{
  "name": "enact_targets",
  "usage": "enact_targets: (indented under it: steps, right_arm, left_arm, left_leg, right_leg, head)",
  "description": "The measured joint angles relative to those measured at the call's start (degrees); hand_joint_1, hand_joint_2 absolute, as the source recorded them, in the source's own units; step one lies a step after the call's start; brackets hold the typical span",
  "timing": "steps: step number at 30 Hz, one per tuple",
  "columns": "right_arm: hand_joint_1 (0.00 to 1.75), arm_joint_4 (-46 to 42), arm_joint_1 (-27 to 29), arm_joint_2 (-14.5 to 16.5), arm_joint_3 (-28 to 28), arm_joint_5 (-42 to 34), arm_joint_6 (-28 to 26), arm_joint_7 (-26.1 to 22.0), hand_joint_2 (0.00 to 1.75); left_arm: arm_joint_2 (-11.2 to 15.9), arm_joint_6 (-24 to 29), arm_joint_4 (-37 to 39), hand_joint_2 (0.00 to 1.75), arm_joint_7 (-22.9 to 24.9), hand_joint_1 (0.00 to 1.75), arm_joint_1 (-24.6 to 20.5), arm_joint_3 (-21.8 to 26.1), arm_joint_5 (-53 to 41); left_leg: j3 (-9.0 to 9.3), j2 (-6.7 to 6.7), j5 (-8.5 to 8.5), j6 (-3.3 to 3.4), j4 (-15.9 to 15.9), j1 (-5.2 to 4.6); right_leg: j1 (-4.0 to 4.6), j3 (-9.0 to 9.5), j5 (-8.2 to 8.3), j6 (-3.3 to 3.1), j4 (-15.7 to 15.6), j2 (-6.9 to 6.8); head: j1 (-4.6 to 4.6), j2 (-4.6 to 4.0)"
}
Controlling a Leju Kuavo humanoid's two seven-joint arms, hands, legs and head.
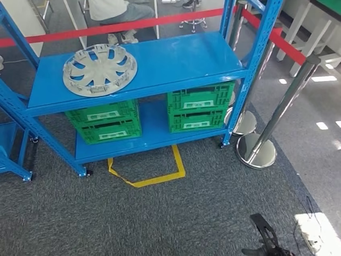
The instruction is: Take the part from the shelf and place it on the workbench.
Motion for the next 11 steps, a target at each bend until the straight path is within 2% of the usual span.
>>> enact_targets:
  steps: [2,11]
  right_arm:
    - [0.0,0.0,0.0,0.0,0.01,-0.23,0.08,-0.07,0.0]
    - [0.0,0.0,0.0,0.0,0.02,-0.29,0.13,-0.07,0.0]
  left_arm:
    - [-0.05,-0.01,0.0,0.0,0.0,0.0,0.01,0.0,0.1]
    - [-0.13,0.01,0.0,0.0,0.0,0.0,0.02,0.0,0.25]
  left_leg:
    - [0.02,0.0,-0.1,0.13,0.19,-0.01]
    - [-0.02,-0.04,-0.46,0.52,0.45,0.0]
  right_leg:
    - [-0.03,0.16,0.27,0.53,-0.07,0.03]
    - [-0.03,0.83,0.21,1.12,-0.15,0.07]
  head:
    - [0.08,0.0]
    - [0.06,0.0]
